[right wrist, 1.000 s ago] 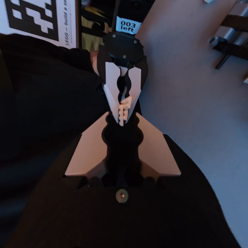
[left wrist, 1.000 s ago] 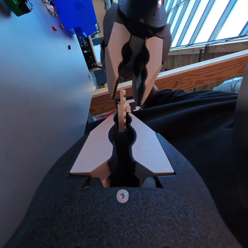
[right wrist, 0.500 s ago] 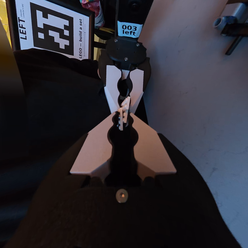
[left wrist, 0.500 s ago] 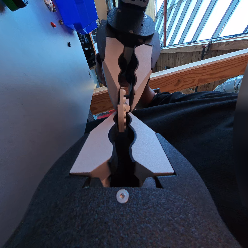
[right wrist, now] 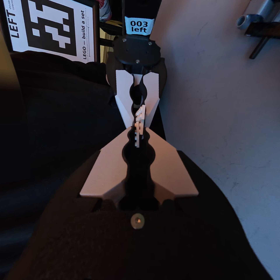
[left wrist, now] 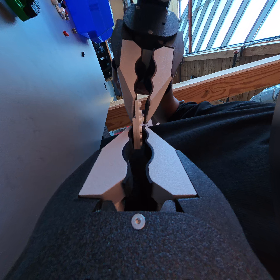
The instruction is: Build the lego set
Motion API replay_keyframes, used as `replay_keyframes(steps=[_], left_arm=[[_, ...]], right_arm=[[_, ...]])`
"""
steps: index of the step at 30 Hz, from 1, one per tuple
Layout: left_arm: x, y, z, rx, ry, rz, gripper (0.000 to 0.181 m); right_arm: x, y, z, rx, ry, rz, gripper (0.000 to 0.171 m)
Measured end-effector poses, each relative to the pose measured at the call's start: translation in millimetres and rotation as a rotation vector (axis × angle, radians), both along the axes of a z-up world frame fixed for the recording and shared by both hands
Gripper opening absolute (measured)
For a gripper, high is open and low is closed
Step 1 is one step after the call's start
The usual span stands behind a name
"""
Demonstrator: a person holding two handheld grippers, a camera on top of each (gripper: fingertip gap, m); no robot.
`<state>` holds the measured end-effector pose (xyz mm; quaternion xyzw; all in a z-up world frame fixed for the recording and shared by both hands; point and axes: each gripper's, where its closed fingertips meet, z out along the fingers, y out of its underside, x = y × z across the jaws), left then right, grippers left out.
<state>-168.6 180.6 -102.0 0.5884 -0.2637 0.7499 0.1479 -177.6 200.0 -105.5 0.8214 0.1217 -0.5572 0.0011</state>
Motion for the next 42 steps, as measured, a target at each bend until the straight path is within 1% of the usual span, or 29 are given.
replay_keyframes(steps=[5, 7, 12, 16, 22, 25, 27, 30, 38, 42], left_arm=[[0.0, -0.7, -2.1, 0.038, 0.003, -0.008, 0.005], [-1.7, -5.2, -2.8, 0.079, 0.001, -0.038, 0.005], [-1.9, -2.9, -1.5, 0.124, -0.006, -0.053, 0.005], [-2.8, -4.1, 0.6, 0.131, -0.023, -0.088, 0.005], [-1.8, 0.1, 1.5, 0.167, -0.036, -0.096, 0.005], [0.2, 3.2, -0.9, 0.145, -0.025, -0.083, 0.005], [0.8, 6.8, -2.9, 0.134, -0.015, -0.070, 0.005], [1.1, 9.4, -1.4, 0.140, -0.014, -0.059, 0.005], [6.0, 7.5, -0.1, 0.186, -0.010, -0.071, 0.005], [9.1, 3.2, 0.1, 0.220, -0.007, -0.086, 0.005]], right_arm=[[-1.0, 0.5, -1.3, -0.036, 0.014, -0.011, 0.009], [-2.9, -2.7, -0.9, -0.066, 0.035, -0.001, 0.009], [-3.3, 0.6, 2.0, -0.047, 0.077, -0.019, 0.008], [-2.7, -2.0, 4.2, -0.030, 0.100, -0.003, 0.007], [-1.7, 2.5, 5.9, -0.063, 0.172, -0.066, 0.007], [1.3, 6.7, 3.8, -0.052, 0.154, -0.090, 0.008], [4.0, 6.4, 4.2, -0.023, 0.135, -0.087, 0.012], [6.0, 3.8, 2.2, 0.024, 0.093, -0.068, 0.009], [8.9, 2.6, 3.3, 0.066, 0.102, -0.069, 0.007], [12.2, -1.6, 3.9, 0.055, 0.129, -0.072, 0.007]])
